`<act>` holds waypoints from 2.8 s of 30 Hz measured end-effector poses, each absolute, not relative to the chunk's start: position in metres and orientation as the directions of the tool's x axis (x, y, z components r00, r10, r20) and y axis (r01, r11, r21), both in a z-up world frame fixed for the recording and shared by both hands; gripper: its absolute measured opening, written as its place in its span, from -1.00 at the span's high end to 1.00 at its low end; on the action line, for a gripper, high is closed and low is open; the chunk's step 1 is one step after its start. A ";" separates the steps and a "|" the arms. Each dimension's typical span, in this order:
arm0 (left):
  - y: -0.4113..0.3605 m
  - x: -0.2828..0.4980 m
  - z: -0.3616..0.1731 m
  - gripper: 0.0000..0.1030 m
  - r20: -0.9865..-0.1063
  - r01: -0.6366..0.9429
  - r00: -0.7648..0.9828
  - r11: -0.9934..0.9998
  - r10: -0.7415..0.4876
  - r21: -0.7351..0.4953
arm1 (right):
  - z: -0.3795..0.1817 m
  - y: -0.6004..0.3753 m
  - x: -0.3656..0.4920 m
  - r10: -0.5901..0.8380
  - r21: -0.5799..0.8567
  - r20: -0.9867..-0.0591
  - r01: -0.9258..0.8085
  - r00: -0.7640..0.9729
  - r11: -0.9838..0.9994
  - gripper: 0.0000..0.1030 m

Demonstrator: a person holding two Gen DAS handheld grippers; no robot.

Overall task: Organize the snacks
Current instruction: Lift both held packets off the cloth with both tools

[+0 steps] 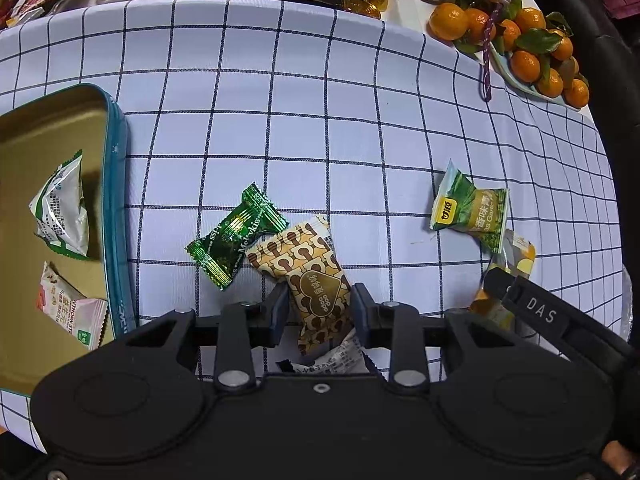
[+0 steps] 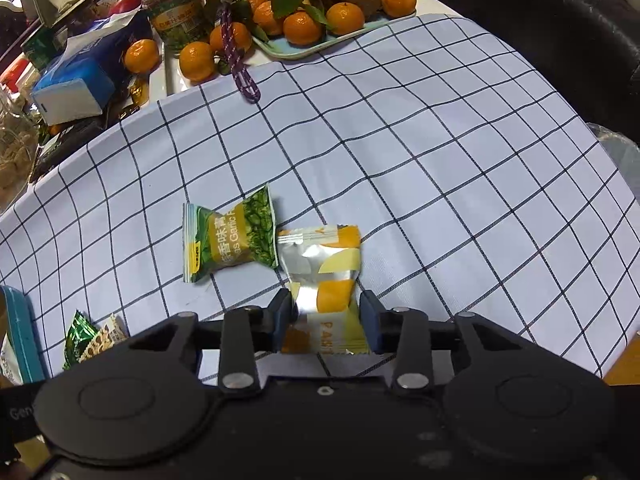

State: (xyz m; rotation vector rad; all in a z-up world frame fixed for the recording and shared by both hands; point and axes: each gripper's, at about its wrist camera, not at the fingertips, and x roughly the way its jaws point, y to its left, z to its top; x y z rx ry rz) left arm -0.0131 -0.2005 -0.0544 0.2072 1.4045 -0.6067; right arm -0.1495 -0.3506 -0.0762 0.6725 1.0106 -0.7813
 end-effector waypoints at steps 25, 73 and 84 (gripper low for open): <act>-0.229 -0.011 -0.059 0.19 -0.936 0.461 0.001 0.831 -0.352 -0.312 | -0.071 -0.401 -0.184 -0.091 0.303 -0.932 0.894 0.350 0.331 0.36; -0.240 -0.028 -0.039 0.22 -0.940 0.471 0.053 0.838 -0.338 -0.275 | -0.055 -0.401 -0.192 -0.147 0.257 -0.934 0.900 0.325 0.353 0.36; -0.207 -0.029 0.007 0.22 -0.917 0.502 0.164 0.831 -0.364 -0.240 | -0.030 -0.396 -0.198 -0.186 0.275 -0.921 0.910 0.341 0.310 0.36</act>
